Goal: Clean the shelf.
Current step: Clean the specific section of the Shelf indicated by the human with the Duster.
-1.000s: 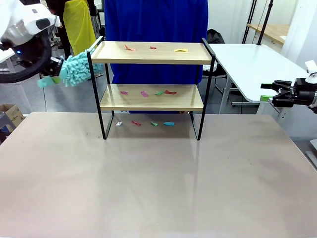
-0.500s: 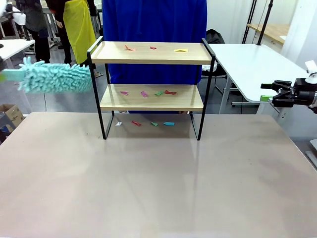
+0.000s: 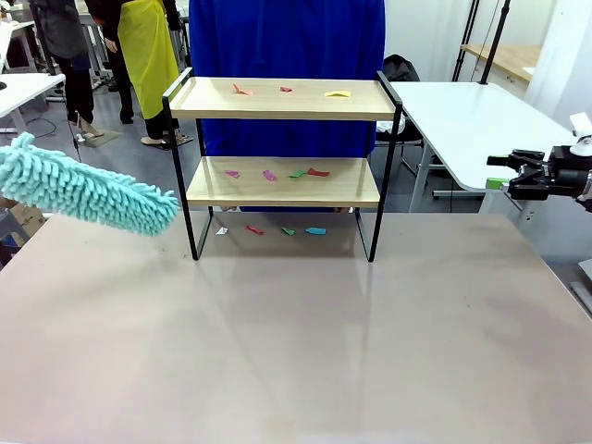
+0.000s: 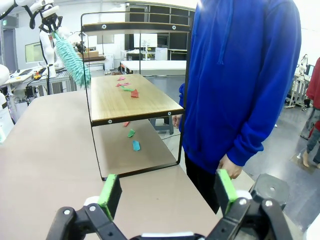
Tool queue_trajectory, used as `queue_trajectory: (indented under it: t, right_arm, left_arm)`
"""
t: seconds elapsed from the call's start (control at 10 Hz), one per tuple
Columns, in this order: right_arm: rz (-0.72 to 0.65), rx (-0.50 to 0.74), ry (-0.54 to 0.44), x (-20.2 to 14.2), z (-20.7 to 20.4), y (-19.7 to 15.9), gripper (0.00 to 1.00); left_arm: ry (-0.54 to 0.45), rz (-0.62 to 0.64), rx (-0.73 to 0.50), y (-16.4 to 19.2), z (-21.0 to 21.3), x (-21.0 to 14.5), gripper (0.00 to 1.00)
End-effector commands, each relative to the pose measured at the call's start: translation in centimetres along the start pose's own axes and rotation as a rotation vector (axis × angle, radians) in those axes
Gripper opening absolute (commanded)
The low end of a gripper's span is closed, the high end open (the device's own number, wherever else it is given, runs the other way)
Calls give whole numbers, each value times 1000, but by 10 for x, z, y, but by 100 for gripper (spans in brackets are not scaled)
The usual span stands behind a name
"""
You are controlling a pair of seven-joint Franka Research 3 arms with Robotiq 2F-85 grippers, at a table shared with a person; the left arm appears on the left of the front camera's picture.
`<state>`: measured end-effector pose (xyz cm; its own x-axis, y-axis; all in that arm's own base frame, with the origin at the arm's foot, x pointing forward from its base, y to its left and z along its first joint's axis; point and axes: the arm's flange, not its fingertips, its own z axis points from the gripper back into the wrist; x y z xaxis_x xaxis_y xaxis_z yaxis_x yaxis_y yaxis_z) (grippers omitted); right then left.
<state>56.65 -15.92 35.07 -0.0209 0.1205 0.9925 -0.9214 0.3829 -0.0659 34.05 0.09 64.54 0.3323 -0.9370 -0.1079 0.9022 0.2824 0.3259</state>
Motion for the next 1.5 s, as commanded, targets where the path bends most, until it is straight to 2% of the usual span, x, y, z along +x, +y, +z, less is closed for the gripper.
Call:
queue_trajectory:
  t: [0.0,0.2,0.4,0.5,0.6,1.4]
  right_arm:
    - [-15,-1,7,5,0,0,100]
    - [-15,-1,7,5,0,0,100]
    - [-15,-1,7,5,0,0,100]
    - [-15,-1,7,5,0,0,100]
    - [-15,-1,7,5,0,0,100]
    - [-15,-1,7,5,0,0,100]
  left_arm:
    - [-64,-207,-14,-21,4,-1,13]
    - [-107,-349,-40,-37,3,11,13]
    - [-81,-399,-86,-44,-10,29,13]
    - [-90,-383,-95,-43,-15,39,13]
    - [-90,-369,-61,-45,-4,28,13]
    - [-90,-369,-61,-45,-4,28,13]
